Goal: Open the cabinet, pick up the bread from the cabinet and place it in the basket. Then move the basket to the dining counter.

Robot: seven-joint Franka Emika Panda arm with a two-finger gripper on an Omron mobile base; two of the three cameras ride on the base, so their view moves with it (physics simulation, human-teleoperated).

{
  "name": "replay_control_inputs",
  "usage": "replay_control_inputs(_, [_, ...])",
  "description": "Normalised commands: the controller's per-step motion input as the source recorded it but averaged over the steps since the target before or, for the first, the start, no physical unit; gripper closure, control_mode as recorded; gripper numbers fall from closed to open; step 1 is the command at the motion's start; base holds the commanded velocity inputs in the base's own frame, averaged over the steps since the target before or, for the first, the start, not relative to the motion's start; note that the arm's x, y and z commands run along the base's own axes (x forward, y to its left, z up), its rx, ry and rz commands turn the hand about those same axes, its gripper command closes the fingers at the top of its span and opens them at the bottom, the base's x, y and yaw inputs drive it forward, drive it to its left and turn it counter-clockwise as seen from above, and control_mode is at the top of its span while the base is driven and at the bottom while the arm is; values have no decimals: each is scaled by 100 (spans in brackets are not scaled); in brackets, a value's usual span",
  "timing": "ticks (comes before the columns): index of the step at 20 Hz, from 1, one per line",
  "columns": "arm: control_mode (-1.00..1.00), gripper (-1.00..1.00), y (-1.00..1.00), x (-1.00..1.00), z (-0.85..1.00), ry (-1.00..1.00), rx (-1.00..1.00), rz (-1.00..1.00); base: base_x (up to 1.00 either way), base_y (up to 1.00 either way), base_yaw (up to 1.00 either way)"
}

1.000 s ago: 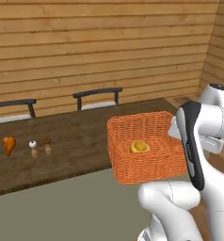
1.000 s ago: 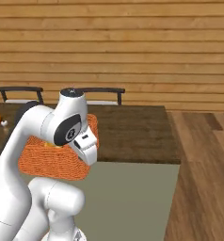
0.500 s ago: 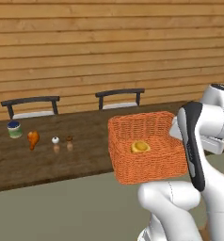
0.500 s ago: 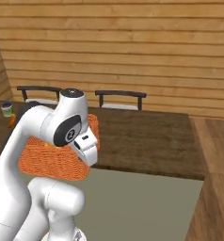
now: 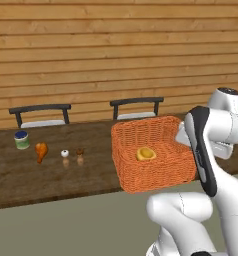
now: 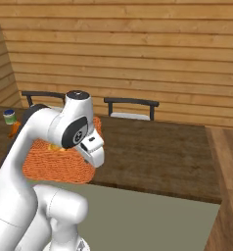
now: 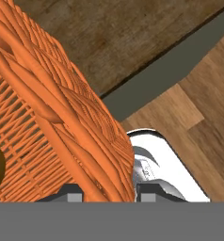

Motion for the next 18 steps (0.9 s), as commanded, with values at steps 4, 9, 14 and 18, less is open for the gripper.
replay_control_inputs(4, [-100, 100, -4, 85, -2, 0, 0, 12, 0, 0, 0])
replay_control_inputs(9, [-100, 100, -1, 100, -23, -7, 1, 12, 0, 0, 0])
replay_control_inputs(14, [-100, 100, 0, 100, -40, -5, 6, 2, 0, 0, 0])
replay_control_inputs(18, [-100, 100, -2, 94, -55, 4, 2, -10, 0, 0, 0])
